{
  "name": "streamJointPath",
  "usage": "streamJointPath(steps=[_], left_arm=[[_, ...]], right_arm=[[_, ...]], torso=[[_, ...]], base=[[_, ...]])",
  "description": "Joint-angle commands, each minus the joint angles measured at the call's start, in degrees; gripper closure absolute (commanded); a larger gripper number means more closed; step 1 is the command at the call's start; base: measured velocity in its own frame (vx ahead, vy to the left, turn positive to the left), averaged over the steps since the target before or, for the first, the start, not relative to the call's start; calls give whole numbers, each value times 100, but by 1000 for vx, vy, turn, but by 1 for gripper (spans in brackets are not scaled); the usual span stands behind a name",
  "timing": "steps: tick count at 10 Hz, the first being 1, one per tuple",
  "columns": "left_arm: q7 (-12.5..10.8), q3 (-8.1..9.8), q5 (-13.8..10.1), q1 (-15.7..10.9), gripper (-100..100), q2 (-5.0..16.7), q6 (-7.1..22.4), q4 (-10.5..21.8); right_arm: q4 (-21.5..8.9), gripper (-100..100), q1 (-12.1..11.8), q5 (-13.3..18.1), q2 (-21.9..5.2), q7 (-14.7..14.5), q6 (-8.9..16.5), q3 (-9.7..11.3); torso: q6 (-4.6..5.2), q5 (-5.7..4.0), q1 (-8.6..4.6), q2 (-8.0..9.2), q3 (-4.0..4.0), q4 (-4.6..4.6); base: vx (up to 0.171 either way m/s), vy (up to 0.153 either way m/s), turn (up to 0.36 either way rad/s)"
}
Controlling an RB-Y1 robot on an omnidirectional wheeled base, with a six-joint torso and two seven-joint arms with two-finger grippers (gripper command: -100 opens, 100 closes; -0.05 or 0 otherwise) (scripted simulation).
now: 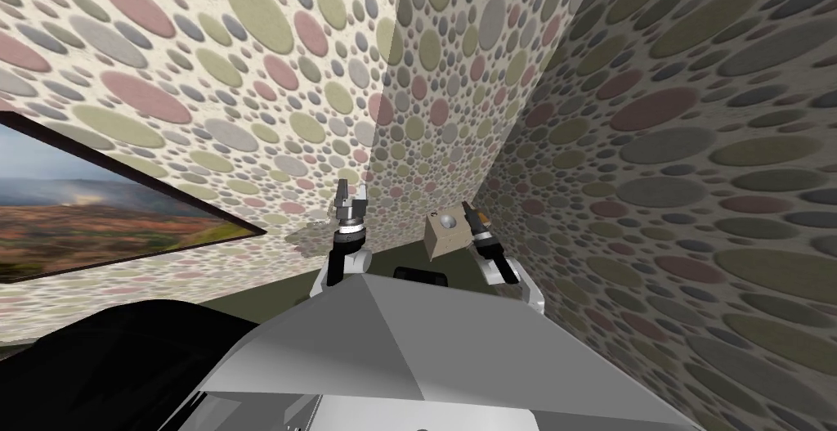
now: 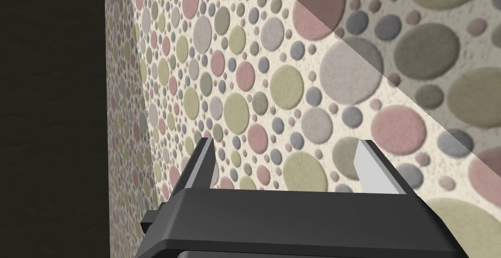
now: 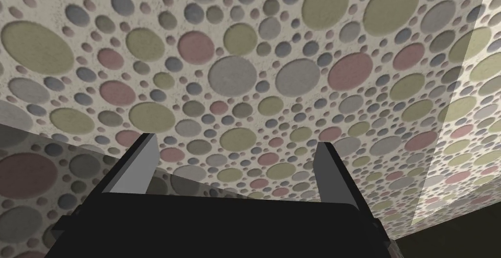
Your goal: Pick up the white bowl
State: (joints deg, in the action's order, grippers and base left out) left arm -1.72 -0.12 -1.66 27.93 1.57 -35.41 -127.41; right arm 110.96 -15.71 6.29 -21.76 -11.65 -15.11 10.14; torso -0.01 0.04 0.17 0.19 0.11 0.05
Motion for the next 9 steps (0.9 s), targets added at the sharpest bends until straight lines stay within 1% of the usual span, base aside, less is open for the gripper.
streamJointPath(steps=[1, 2, 3, 4, 5, 7, 8, 9], left_arm=[[0, 0, 0, 0, 0, 0, 0, 0], [0, 0, 0, 1, 0, 0, 0, 0], [0, 0, 0, 0, 0, 0, 0, 0], [0, 1, 0, 1, 0, 0, 0, 0], [0, 0, 0, 0, 0, 0, 0, 0], [0, 0, 0, 0, 0, 0, 0, 0], [0, 0, 0, 0, 0, 0, 0, 0], [0, 0, 0, 1, 0, 0, 0, 0]], right_arm=[[-186, -100, 89, 63, -99, -53, 46, 36], [-397, -100, 206, 213, -276, -168, 141, 137], [-447, -100, 206, 213, -276, -168, 141, 137], [-685, -100, 325, 372, -455, -294, 231, 245], [-722, -100, 325, 372, -455, -294, 231, 245], [-1141, -100, 568, 710, -816, -576, 392, 479], [-1309, -100, 568, 710, -816, -576, 392, 479], [-1439, -100, 689, 888, -994, -731, 463, 605]], torso=[[0, 0, 0, 0, 0, 0], [3, -1, -8, -6, -3, -1], [0, -1, -5, -9, -5, -2], [3, -2, -8, -8, -5, -2], [1, -1, -4, -3, -2, -1], [0, -1, -4, -6, -4, -1], [0, 1, 4, -5, -3, -1], [4, 0, -2, -6, -3, -1]], base=[[-24, 35, 55], [-22, 46, 104], [-29, 37, 49], [-45, 51, 100], [-32, 42, 65], [-37, 63, 151], [-28, 53, 85], [-22, 49, 114]])
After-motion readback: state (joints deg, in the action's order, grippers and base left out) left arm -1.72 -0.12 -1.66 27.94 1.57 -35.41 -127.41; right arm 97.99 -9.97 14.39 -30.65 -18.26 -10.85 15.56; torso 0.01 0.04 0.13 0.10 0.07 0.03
